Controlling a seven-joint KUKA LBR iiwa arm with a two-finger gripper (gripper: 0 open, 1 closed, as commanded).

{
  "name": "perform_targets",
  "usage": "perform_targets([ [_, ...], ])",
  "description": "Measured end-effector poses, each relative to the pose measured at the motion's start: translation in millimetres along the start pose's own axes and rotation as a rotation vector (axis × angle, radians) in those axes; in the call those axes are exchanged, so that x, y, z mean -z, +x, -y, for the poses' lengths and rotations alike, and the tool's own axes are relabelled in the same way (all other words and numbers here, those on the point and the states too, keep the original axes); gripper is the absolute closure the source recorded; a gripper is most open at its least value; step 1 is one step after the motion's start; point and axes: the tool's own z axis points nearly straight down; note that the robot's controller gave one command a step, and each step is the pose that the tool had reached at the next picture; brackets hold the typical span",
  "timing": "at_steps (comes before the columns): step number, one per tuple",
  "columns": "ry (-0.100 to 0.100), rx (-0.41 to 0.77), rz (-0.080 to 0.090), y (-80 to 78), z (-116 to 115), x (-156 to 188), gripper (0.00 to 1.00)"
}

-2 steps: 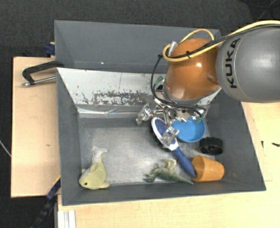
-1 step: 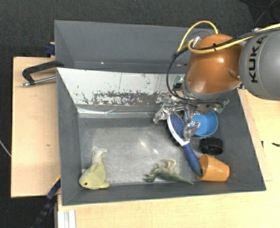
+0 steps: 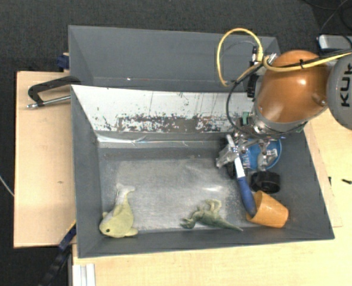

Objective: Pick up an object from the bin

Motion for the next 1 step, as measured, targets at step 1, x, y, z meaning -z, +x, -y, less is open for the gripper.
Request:
perform_targets([
  [1, -0.004, 0.002, 0.002, -2.8, -0.4, 0.1, 1.0],
])
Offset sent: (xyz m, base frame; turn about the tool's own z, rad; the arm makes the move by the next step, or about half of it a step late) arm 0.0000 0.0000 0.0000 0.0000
